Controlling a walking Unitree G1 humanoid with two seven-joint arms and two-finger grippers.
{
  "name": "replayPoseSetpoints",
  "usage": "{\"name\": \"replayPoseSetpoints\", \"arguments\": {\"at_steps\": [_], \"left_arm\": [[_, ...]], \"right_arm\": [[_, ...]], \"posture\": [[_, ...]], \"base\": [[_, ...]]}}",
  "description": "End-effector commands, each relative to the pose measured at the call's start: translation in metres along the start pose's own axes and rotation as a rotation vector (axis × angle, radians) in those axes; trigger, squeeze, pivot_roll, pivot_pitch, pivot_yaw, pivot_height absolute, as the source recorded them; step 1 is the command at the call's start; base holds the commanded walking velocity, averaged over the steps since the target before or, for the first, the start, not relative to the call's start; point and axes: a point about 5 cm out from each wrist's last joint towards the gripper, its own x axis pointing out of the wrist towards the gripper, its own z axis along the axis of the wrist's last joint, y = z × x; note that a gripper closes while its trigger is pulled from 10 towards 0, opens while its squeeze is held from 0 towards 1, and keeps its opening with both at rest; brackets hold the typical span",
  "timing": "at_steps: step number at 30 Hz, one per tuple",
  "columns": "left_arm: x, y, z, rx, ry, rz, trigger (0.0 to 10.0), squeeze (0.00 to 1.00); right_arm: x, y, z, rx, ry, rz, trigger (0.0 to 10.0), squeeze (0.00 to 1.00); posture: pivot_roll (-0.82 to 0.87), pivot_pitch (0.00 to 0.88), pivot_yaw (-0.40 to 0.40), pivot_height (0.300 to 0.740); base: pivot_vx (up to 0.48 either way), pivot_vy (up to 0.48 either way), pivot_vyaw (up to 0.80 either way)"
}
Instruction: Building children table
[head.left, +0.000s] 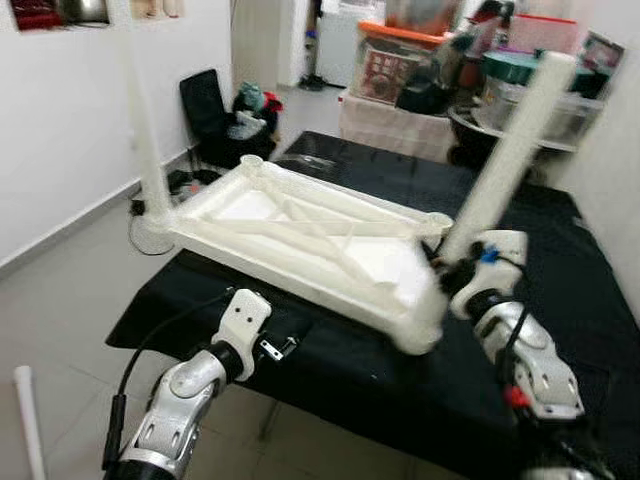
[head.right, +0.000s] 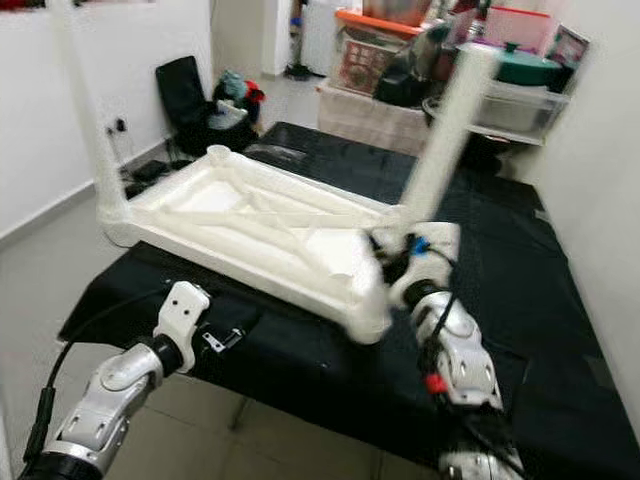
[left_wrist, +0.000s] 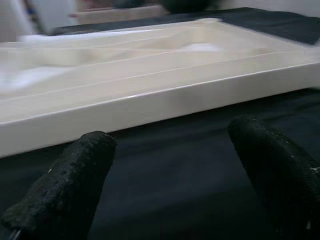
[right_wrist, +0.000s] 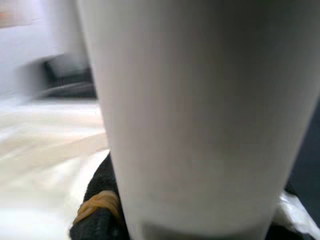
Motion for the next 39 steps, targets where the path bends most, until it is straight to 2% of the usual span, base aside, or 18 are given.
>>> {"name": "replayPoseSetpoints", "arguments": {"at_steps": [1, 2, 3, 4, 5, 6, 9, 15, 16, 20, 24, 27, 29, 33, 36, 39], "left_arm": [[-0.001, -0.001, 0.000, 0.007, 0.003, -0.003, 10.0, 0.00], [-0.001, -0.001, 0.000, 0.007, 0.003, -0.003, 10.0, 0.00], [-0.001, -0.001, -0.001, 0.007, 0.005, -0.002, 10.0, 0.00], [-0.001, -0.001, -0.001, 0.007, 0.005, -0.002, 10.0, 0.00], [-0.001, -0.001, -0.001, 0.008, 0.006, -0.003, 10.0, 0.00], [-0.001, -0.001, -0.001, 0.008, 0.006, -0.003, 10.0, 0.00], [0.000, -0.001, -0.001, 0.011, 0.008, -0.008, 10.0, 0.00], [0.001, -0.001, -0.001, 0.013, 0.005, -0.010, 10.0, 0.00], [0.000, -0.001, -0.001, 0.015, 0.006, -0.010, 10.0, 0.00], [-0.002, 0.000, -0.002, 0.016, 0.010, -0.003, 10.0, 0.00], [-0.006, 0.003, -0.003, 0.012, 0.019, 0.016, 10.0, 0.00], [-0.017, 0.007, -0.007, 0.003, 0.037, 0.062, 10.0, 0.00], [-0.020, 0.007, -0.008, 0.002, 0.041, 0.071, 10.0, 0.00], [-0.035, 0.011, -0.027, -0.033, 0.129, 0.136, 10.0, 0.00], [-0.039, 0.017, -0.037, -0.056, 0.181, 0.161, 10.0, 0.00], [-0.038, 0.026, -0.036, -0.065, 0.184, 0.175, 10.0, 0.00]], "right_arm": [[-0.012, -0.051, -0.038, 0.016, 0.162, -0.344, 0.0, 0.00], [-0.012, -0.051, -0.038, 0.016, 0.162, -0.344, 0.0, 0.00], [-0.019, -0.066, -0.042, 0.003, 0.163, -0.468, 0.0, 0.00], [-0.019, -0.066, -0.042, 0.003, 0.163, -0.468, 0.0, 0.00], [-0.027, -0.078, -0.043, -0.010, 0.156, -0.573, 0.0, 0.00], [-0.027, -0.078, -0.043, -0.010, 0.156, -0.573, 0.0, 0.00], [-0.038, -0.100, -0.039, -0.041, 0.125, -0.752, 0.0, 0.00], [-0.036, -0.103, -0.042, -0.037, 0.135, -0.808, 0.0, 0.00], [-0.031, -0.096, -0.049, -0.030, 0.181, -0.770, 10.0, 0.00], [-0.028, -0.089, -0.052, -0.025, 0.198, -0.728, 10.0, 0.00], [-0.027, -0.087, -0.050, -0.014, 0.189, -0.731, 10.0, 0.00], [-0.023, -0.089, -0.042, -0.013, 0.173, -0.729, 10.0, 0.00], [-0.022, -0.089, -0.041, -0.014, 0.170, -0.729, 10.0, 0.00], [-0.016, -0.090, -0.034, -0.010, 0.154, -0.729, 10.0, 0.00], [-0.012, -0.085, -0.030, -0.005, 0.134, -0.705, 10.0, 0.00], [-0.009, -0.080, -0.026, -0.006, 0.113, -0.676, 10.0, 0.00]], "posture": [[0.06, 0.000, -0.132, 0.740], [0.06, 0.000, -0.132, 0.740], [0.06, 0.000, -0.128, 0.740], [0.06, 0.000, -0.128, 0.740], [0.06, 0.000, -0.126, 0.740], [0.06, 0.000, -0.126, 0.740], [0.05, 0.000, -0.121, 0.740], [0.05, 0.000, -0.122, 0.740], [0.05, 0.000, -0.122, 0.740], [0.06, 0.000, -0.128, 0.740], [0.06, 0.000, -0.128, 0.740], [0.08, 0.000, -0.136, 0.740], [0.08, 0.000, -0.136, 0.740], [0.08, 0.000, -0.141, 0.740], [0.09, 0.000, -0.146, 0.740], [0.09, 0.000, -0.143, 0.740]], "base": [[0.000, 0.000, 0.00], [0.000, 0.000, 0.00], [0.000, 0.000, 0.00], [0.000, 0.000, 0.00], [0.000, 0.000, 0.00], [0.000, 0.000, 0.00], [0.000, 0.000, 0.00], [0.000, 0.000, 0.00], [0.000, 0.000, 0.00], [0.000, 0.000, 0.00], [0.000, 0.000, 0.00], [0.000, 0.000, 0.00], [0.000, 0.000, 0.00], [0.000, 0.000, 0.00], [0.000, 0.000, 0.00], [0.000, 0.000, 0.00]]}}
